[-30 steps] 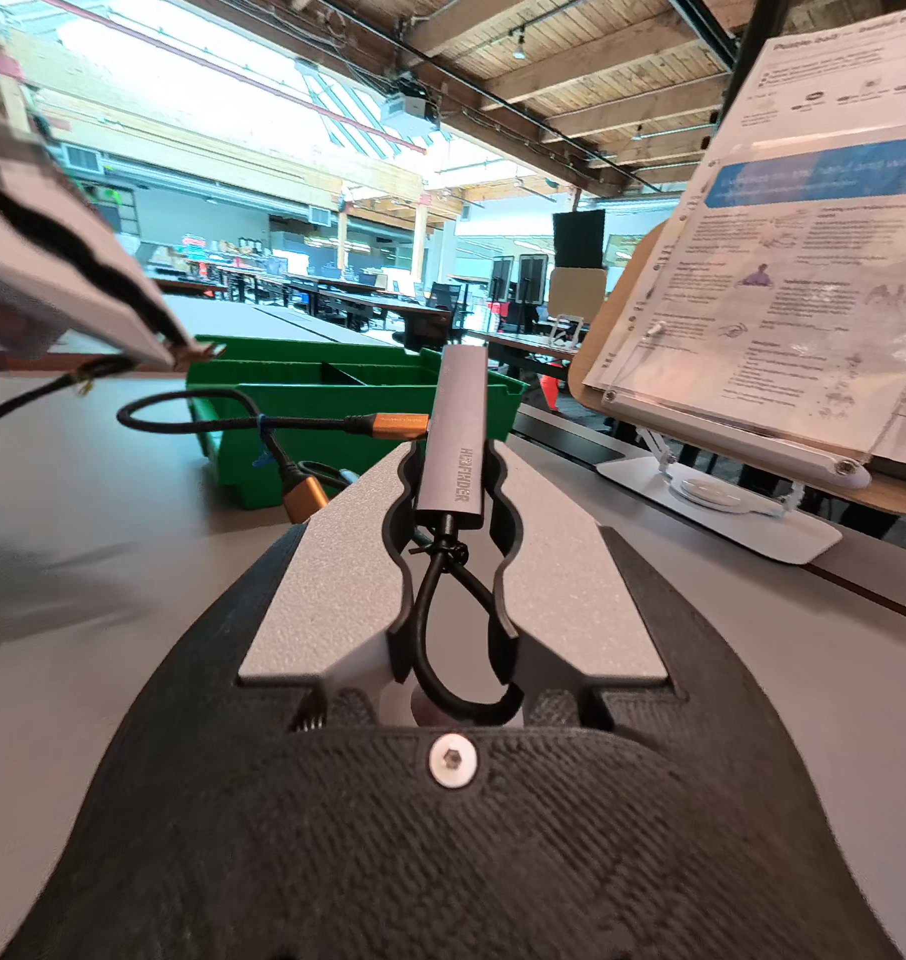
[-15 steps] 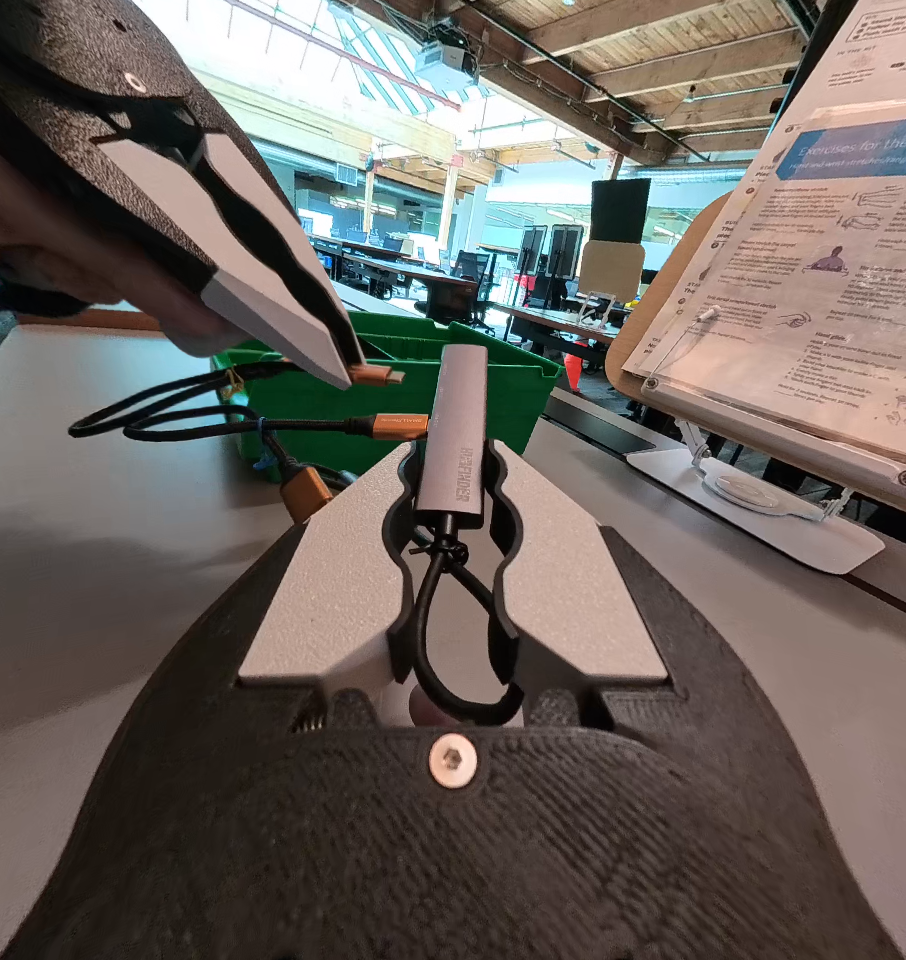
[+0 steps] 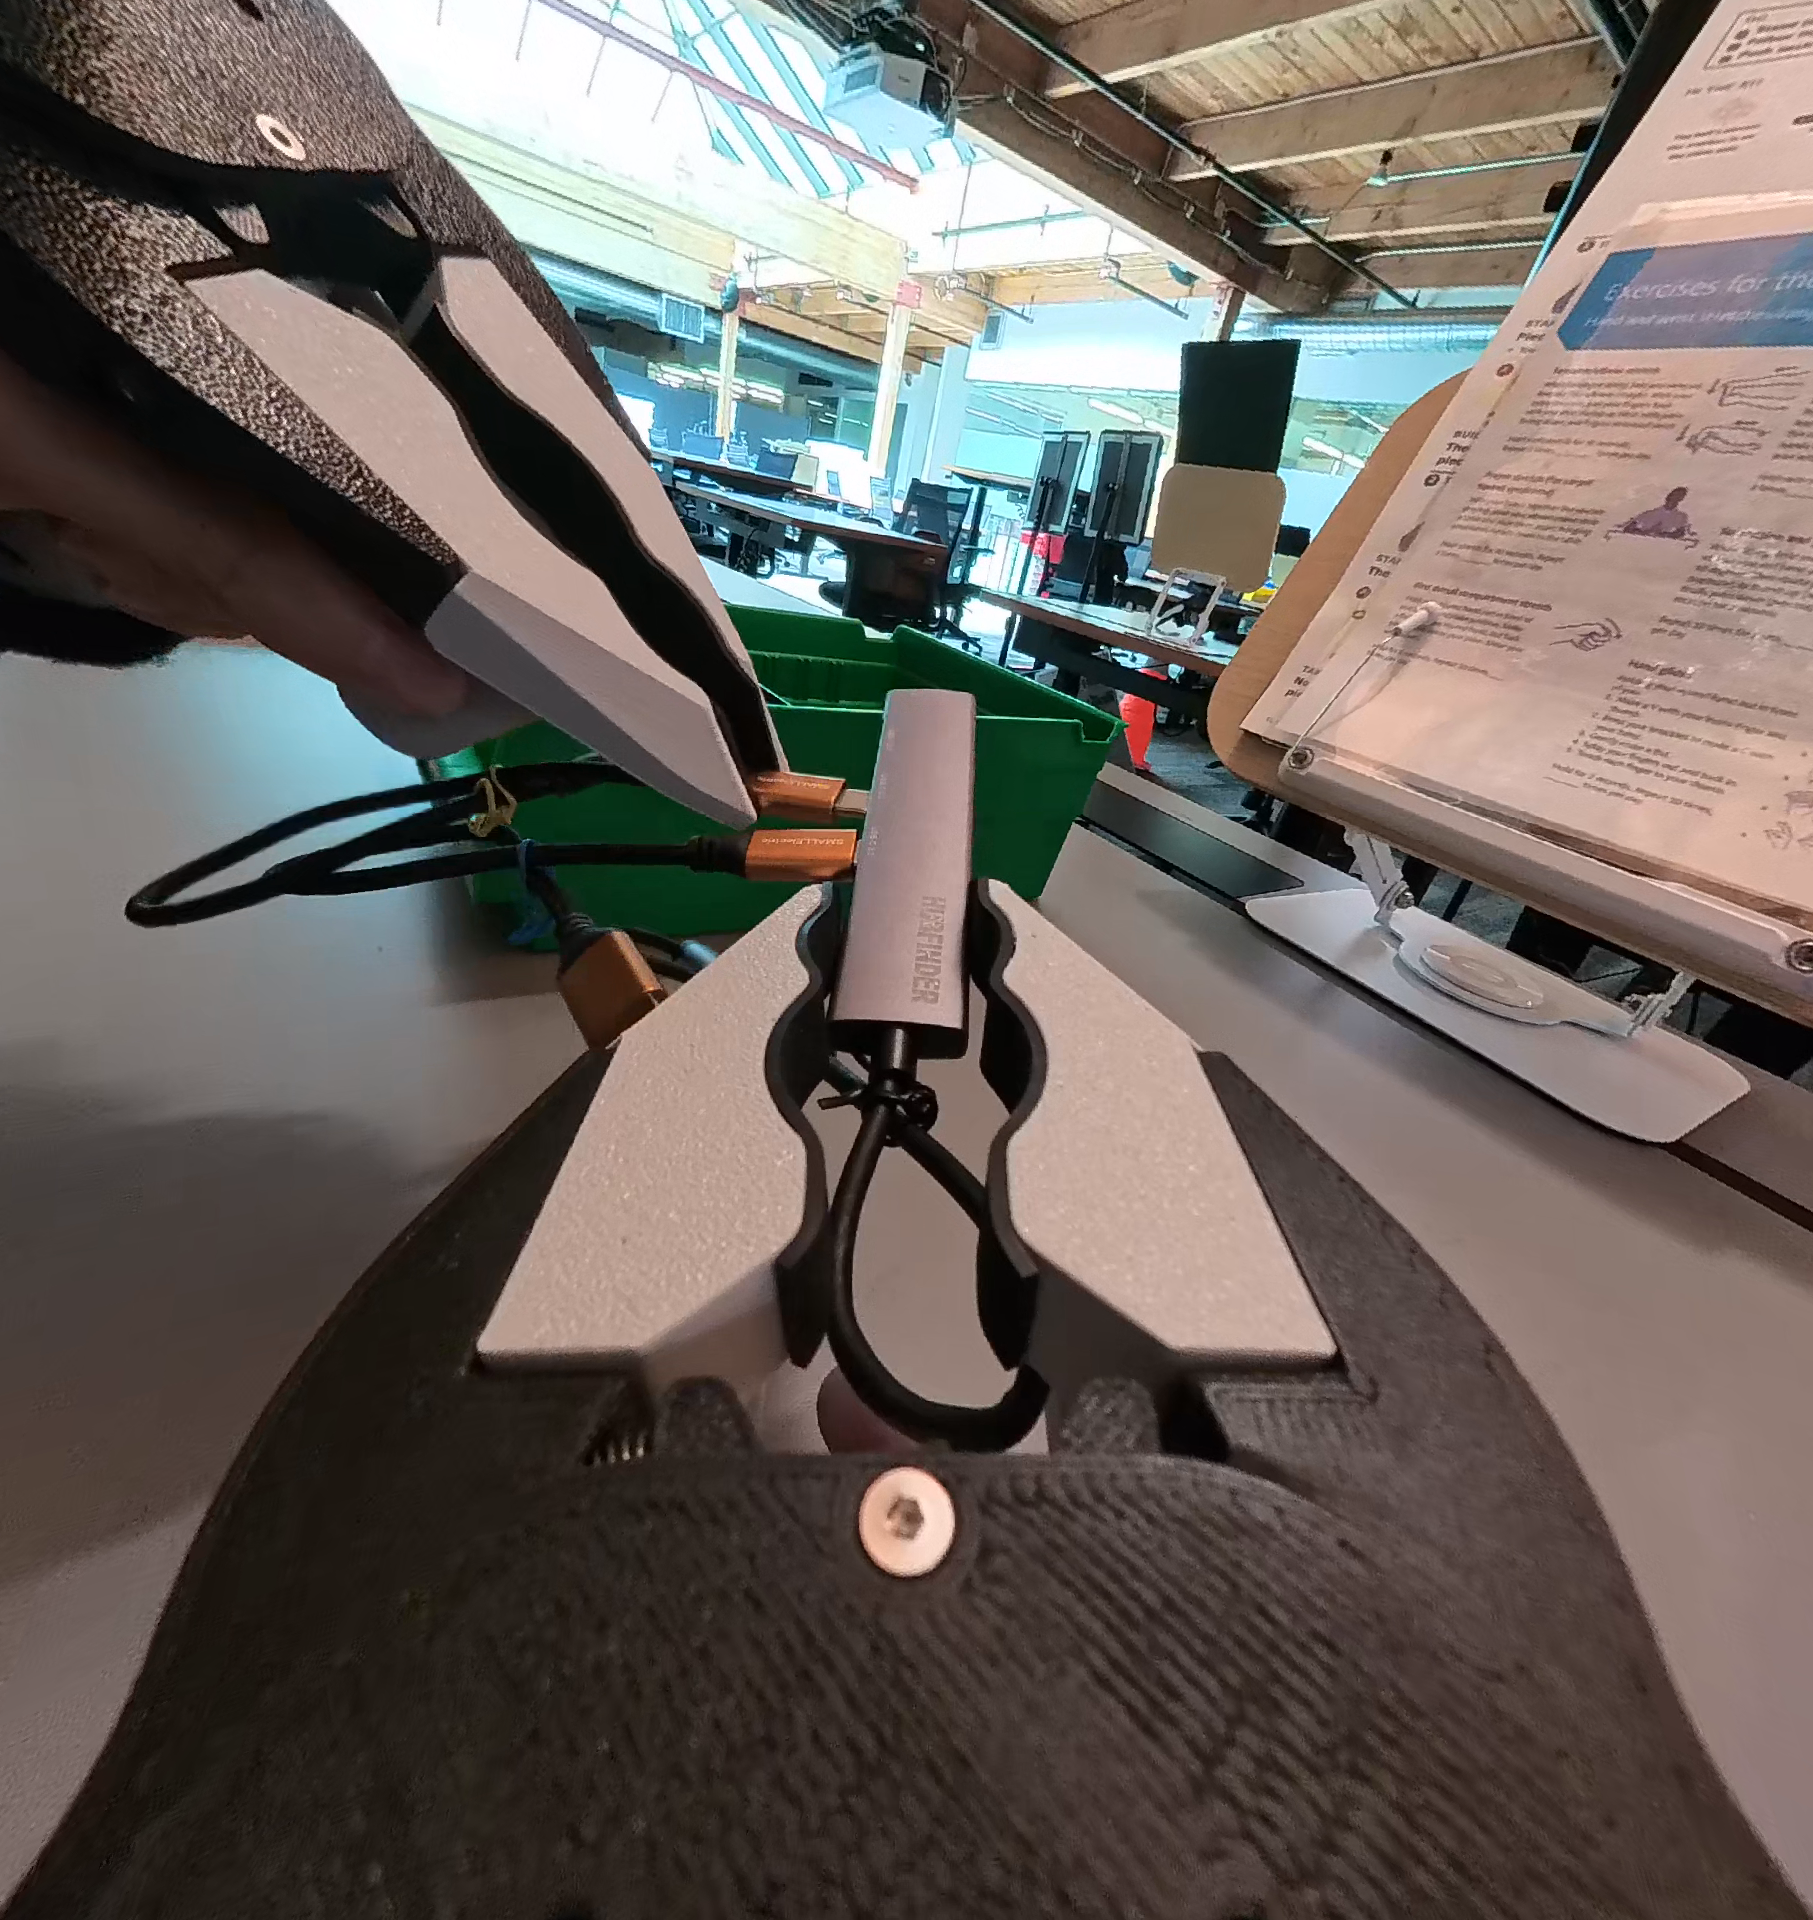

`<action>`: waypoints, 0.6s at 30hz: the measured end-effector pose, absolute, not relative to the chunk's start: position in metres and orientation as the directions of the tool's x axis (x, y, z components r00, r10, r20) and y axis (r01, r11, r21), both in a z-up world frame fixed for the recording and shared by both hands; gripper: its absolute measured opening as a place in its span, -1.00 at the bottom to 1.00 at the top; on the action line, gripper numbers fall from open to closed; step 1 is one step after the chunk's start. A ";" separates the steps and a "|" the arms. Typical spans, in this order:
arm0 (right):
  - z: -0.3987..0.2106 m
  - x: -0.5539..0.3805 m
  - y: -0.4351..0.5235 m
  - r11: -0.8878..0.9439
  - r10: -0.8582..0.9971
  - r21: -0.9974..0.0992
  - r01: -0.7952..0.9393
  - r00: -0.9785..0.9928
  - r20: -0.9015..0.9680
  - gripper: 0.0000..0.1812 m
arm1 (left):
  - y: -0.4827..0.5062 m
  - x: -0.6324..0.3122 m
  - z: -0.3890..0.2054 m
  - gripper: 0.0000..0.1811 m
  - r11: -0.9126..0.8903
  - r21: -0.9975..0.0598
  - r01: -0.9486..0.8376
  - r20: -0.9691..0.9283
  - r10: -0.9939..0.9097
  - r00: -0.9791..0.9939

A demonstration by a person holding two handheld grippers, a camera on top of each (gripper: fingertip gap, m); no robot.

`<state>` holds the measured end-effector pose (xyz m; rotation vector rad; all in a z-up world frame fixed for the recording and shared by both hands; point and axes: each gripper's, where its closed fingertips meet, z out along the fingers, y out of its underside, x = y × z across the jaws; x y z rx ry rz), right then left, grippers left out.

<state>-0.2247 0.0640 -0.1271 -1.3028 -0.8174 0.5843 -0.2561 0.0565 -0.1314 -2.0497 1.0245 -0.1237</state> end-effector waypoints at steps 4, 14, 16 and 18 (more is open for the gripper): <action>-0.127 -0.224 0.065 0.188 0.775 -0.980 0.065 0.604 0.188 -0.74 | 0.059 -0.255 -0.129 -0.89 -0.324 -0.729 -0.602 -0.260 -0.683 0.682; -0.132 -0.227 0.065 0.156 0.782 -0.984 0.090 0.597 0.179 -0.73 | 0.060 -0.255 -0.125 -0.90 -0.280 -0.743 -0.608 -0.330 -0.636 0.697; -0.132 -0.229 0.065 0.173 0.771 -0.978 0.116 0.602 0.208 -0.73 | 0.060 -0.255 -0.122 -0.89 -0.266 -0.744 -0.613 -0.346 -0.631 0.694; -0.124 -0.227 0.063 0.200 0.767 -0.977 0.080 0.608 0.207 -0.73 | 0.060 -0.254 -0.121 -0.90 -0.263 -0.750 -0.607 -0.339 -0.634 0.695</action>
